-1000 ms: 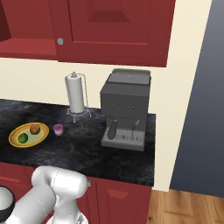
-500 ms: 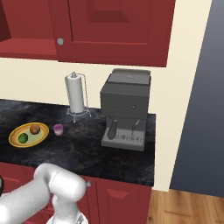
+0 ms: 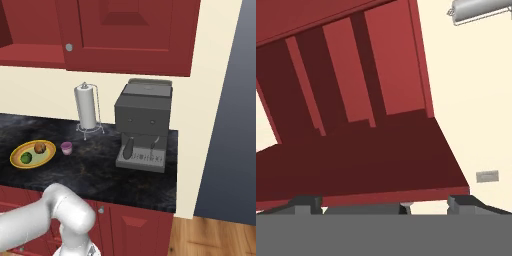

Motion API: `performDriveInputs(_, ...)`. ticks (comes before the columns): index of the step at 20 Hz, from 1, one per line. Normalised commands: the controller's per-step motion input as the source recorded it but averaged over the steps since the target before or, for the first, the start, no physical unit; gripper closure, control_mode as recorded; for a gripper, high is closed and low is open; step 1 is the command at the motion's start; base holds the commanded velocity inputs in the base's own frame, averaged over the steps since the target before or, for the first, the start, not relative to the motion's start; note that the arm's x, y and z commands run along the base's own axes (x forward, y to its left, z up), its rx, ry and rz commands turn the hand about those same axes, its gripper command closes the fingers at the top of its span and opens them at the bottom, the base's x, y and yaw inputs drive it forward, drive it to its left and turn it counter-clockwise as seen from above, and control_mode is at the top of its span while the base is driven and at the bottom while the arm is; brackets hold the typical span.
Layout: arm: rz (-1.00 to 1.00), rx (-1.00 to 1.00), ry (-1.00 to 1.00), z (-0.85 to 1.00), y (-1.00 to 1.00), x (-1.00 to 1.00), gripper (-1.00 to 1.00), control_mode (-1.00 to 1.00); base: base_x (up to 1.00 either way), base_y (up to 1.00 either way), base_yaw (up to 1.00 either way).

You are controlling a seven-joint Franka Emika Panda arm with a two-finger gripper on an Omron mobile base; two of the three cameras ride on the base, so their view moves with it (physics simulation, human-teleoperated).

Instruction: Pick the avocado and bread from the counter and place them on the plate. Then pick the jam from the cabinet and place it next to the plate. Lastly close the cabinet door.

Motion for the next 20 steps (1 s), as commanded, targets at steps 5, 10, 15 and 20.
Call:
performDriveInputs(5, -0.14, -0.2, 0.0, 0.36, 0.51, 0.0, -1.0, -1.0, 0.0, 0.0, 0.0)
performDriveInputs(10, -0.09, -0.18, 0.0, 0.13, 0.49, -0.01, -1.0, -1.0, 0.0, 0.0, 0.0)
performDriveInputs(15, -0.1, -0.17, -0.01, 0.22, 0.45, 0.0, -1.0, -1.0, 0.0, 0.0, 0.0)
performDriveInputs(20, -0.14, -0.17, -0.07, 0.21, 0.28, 0.18, -1.0, -1.0, 0.0, 0.0, 0.0)
